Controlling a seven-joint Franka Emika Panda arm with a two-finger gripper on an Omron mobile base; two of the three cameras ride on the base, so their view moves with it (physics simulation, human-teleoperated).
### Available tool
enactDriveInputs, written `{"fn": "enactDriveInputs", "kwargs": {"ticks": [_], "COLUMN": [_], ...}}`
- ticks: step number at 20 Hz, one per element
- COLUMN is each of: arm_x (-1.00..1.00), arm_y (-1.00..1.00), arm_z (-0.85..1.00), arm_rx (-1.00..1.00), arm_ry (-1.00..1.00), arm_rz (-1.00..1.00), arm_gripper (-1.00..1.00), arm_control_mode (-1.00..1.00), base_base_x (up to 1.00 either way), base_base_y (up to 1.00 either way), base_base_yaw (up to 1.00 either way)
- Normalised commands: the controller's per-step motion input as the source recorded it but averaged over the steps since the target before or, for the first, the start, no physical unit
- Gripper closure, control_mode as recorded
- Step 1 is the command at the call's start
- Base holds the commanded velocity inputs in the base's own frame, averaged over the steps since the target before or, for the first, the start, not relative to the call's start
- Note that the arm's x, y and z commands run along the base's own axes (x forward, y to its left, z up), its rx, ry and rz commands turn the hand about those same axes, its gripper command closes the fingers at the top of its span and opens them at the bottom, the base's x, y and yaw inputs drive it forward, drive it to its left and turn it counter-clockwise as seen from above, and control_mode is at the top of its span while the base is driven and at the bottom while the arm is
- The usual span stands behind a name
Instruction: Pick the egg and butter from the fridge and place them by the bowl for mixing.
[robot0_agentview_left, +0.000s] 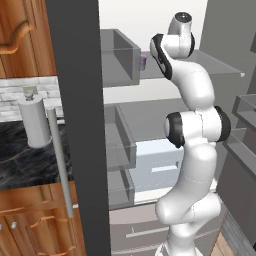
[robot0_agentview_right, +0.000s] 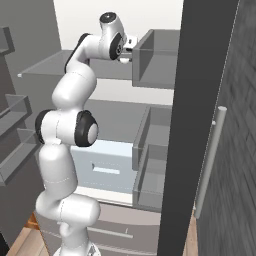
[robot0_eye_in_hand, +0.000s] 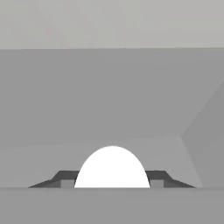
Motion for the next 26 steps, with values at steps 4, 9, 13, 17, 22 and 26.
{"fn": "enactDriveInputs", "kwargs": {"ticks": [4, 9, 13, 17, 22, 26], "arm_x": [-0.01, -0.08, -0.26, -0.47, -0.60, -0.72], "arm_y": [0.00, 0.00, 0.00, 0.00, 0.01, 0.08], "arm_z": [0.00, 0.00, 0.00, 0.00, 0.19, 0.53], "arm_rx": [0.00, 0.00, 0.00, 0.00, 0.00, 0.00], "arm_ry": [-0.07, -0.20, -0.24, -0.17, -0.06, 0.00], "arm_rz": [0.00, 0.00, 0.00, 0.00, 0.00, 0.00], "arm_gripper": [1.00, 1.00, 1.00, 1.00, 1.00, 1.00], "arm_control_mode": [-1.00, -1.00, -1.00, -1.00, -1.00, -1.00], "base_base_x": [0.00, 0.00, 0.00, 0.00, 0.00, 0.00], "base_base_y": [0.00, 0.00, 0.00, 0.00, 0.00, 0.00], "base_base_yaw": [0.00, 0.00, 0.00, 0.00, 0.00, 0.00]}}
